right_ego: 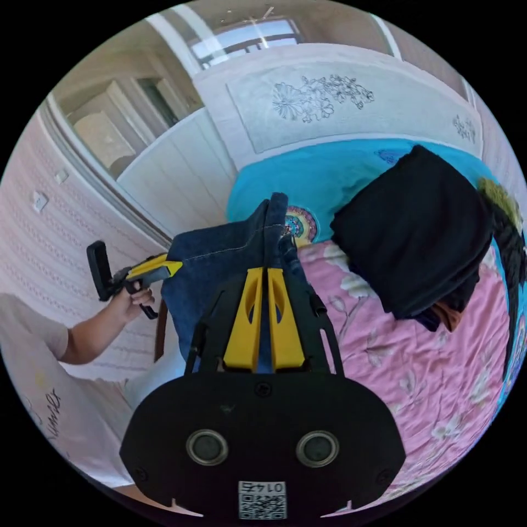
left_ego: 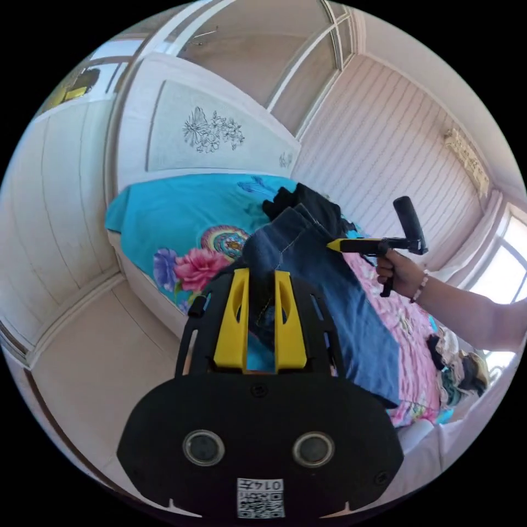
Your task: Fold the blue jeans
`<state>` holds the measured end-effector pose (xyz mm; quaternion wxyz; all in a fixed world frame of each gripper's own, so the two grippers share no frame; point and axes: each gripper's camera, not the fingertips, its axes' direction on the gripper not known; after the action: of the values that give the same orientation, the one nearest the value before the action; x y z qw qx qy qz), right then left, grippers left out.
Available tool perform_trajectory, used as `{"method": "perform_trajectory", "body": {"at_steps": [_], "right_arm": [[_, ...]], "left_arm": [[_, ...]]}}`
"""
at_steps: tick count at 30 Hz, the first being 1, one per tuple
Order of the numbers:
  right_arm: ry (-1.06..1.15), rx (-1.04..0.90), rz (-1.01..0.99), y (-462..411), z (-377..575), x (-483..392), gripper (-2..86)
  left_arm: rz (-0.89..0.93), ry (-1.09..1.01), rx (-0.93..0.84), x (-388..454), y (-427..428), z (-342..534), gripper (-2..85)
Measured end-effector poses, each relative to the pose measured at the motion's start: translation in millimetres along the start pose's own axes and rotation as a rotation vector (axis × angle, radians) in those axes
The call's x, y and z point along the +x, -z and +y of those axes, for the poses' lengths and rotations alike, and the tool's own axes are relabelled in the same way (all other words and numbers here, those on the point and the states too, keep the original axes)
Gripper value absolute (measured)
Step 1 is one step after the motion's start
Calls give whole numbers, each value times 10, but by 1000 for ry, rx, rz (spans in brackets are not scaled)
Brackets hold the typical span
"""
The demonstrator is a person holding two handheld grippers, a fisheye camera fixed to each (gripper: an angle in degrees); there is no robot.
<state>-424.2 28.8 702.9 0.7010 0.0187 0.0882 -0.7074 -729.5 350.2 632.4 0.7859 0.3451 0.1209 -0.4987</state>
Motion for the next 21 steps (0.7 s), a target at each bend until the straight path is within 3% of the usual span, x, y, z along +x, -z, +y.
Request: {"method": "perform_trajectory", "body": {"at_steps": [3,6,9,14,17,21], "right_arm": [[-149,-98,-22,-42,81,275,56],[-195,24,-85,362,625,409,62],[-296,112,24,850,1567,490,69],[-769,213,244,1375,3416,514,115],[-896,257,189,1375,3992,464,130],[-907,227,73,1209,4186,496,131]], "left_arm": [[-168,25,-147,-81,-299,-49,85],[-219,10,-101,-49,-177,-20,86],[-82,-59,-61,117,-15,81,75],[211,-473,-258,1259,-126,492,70],[346,-651,-274,2078,-203,870,87],[497,-820,-335,2930,-341,1291,118]]}}
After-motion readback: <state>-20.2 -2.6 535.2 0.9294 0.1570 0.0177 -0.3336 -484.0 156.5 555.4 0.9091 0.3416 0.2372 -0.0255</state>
